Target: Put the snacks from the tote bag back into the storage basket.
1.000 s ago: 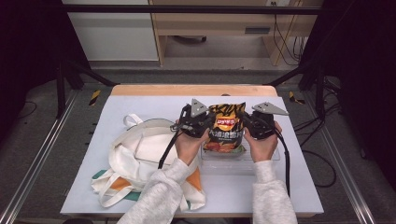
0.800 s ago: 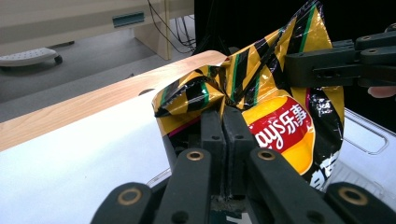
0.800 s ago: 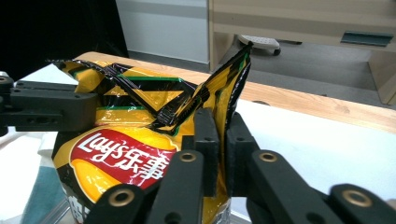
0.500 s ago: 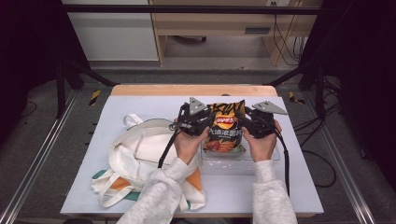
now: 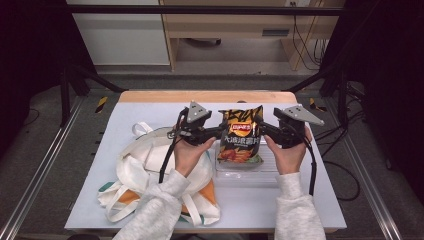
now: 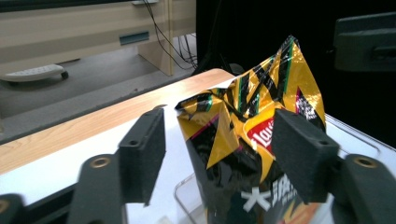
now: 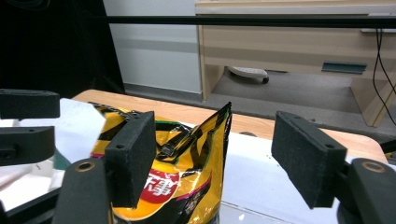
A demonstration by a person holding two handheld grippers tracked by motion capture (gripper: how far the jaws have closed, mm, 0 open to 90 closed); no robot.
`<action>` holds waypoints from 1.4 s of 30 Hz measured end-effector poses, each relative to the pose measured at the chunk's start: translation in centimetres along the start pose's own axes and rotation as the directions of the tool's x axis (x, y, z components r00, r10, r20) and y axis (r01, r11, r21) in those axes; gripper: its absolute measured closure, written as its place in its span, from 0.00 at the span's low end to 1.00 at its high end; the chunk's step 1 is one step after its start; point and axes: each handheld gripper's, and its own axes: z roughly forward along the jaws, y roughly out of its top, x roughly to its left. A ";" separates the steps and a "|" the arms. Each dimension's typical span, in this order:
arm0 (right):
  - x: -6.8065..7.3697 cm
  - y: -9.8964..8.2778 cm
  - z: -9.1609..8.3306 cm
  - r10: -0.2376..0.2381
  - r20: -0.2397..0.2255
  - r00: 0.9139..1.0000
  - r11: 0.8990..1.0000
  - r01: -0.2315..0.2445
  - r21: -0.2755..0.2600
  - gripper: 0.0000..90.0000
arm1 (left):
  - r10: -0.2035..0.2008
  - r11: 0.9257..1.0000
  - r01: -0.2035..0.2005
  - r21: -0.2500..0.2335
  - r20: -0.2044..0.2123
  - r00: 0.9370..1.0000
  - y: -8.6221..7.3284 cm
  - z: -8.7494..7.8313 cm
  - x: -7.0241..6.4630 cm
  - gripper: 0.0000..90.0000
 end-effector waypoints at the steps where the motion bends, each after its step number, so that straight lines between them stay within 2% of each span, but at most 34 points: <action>1: 0.0 0.1 -0.3 -0.005 -0.001 1.000 1.000 0.005 0.004 0.33 | -0.001 1.000 0.001 0.000 0.005 1.000 0.0 -0.2 0.2 0.36; 12: 0.3 0.1 -2.0 -0.030 0.009 1.000 0.999 0.030 0.018 0.27 | 0.015 1.000 -0.015 0.018 0.021 1.000 -1.8 -4.4 3.0 0.29; 17: 0.4 -0.2 -2.6 -0.029 0.004 1.000 1.000 0.029 0.002 0.27 | 0.012 1.000 -0.012 0.020 -0.002 1.000 -3.0 -6.3 4.6 0.28; 23: 0.3 -0.8 -3.1 -0.037 0.006 0.999 0.999 0.037 0.013 0.26 | 0.001 1.000 -0.001 0.015 -0.031 1.000 -4.0 -8.6 6.2 0.28; 28: 0.0 -1.5 -3.8 -0.042 0.014 0.999 0.999 0.042 0.011 0.25 | 0.009 1.000 -0.008 0.012 -0.065 0.998 -5.1 -10.4 7.3 0.27; 35: -0.3 -2.6 -4.6 -0.058 0.028 0.998 0.998 0.057 0.033 0.25 | 0.012 1.000 -0.009 0.025 -0.102 0.995 -7.1 -12.3 8.3 0.26; 42: -0.4 -3.7 -4.8 -0.062 0.032 0.998 0.997 0.060 0.054 0.25 | 0.004 0.999 0.003 0.052 -0.136 0.991 -9.2 -13.5 9.3 0.26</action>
